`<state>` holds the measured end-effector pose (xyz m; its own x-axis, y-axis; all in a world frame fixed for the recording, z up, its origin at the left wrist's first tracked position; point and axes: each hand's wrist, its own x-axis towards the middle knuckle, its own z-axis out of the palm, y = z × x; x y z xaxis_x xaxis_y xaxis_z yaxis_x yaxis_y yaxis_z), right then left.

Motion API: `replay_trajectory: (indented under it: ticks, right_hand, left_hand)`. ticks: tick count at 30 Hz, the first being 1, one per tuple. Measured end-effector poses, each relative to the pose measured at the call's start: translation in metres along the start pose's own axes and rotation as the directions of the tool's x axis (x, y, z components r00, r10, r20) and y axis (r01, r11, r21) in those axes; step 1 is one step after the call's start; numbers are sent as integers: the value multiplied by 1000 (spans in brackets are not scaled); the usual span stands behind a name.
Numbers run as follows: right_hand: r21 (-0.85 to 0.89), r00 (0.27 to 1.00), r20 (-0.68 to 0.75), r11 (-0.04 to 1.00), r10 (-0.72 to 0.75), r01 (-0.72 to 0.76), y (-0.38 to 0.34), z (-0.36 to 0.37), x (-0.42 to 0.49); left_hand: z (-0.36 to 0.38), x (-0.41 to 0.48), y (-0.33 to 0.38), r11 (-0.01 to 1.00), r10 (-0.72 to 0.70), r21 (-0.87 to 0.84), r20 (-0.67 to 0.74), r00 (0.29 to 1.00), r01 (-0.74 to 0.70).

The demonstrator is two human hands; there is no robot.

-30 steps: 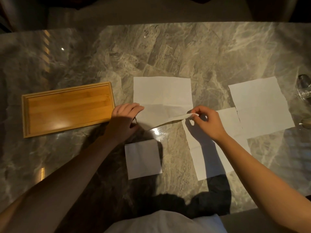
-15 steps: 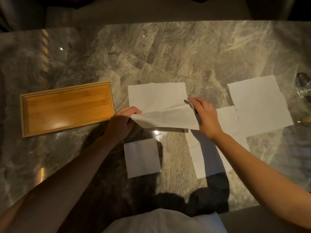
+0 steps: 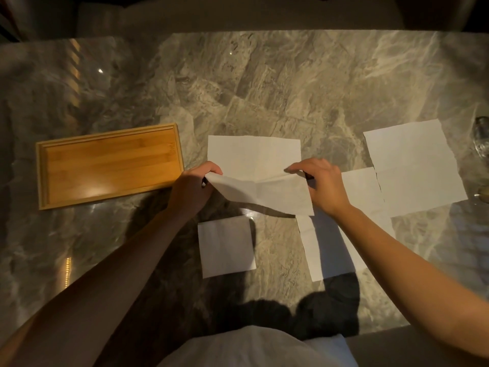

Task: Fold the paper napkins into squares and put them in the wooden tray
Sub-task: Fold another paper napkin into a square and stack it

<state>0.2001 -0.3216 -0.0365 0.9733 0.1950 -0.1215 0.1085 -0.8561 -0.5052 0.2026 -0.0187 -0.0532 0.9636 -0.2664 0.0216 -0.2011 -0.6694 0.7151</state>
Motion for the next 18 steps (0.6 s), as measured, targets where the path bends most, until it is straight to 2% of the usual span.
replay_trajectory:
  ticks: [2,7,14,18]
  right_hand:
    - [29,999,-25,999,-29,30,0,-1,-3]
    - [119,995,-50,990,83,-76,7,2,-6]
    - [74,991,-74,991,114,-109,6,8,-6]
    - [89,990,-53,988,130,-125,5,9,-6]
  left_hand:
    - [0,0,-1,1000,-1,3,4,1000,1]
    - [2,2,-3,998,-23,64,-40,999,26]
    - [6,1,-4,968,12,250,17,1000,-16]
    - [6,3,-1,962,33,270,-10,999,-29]
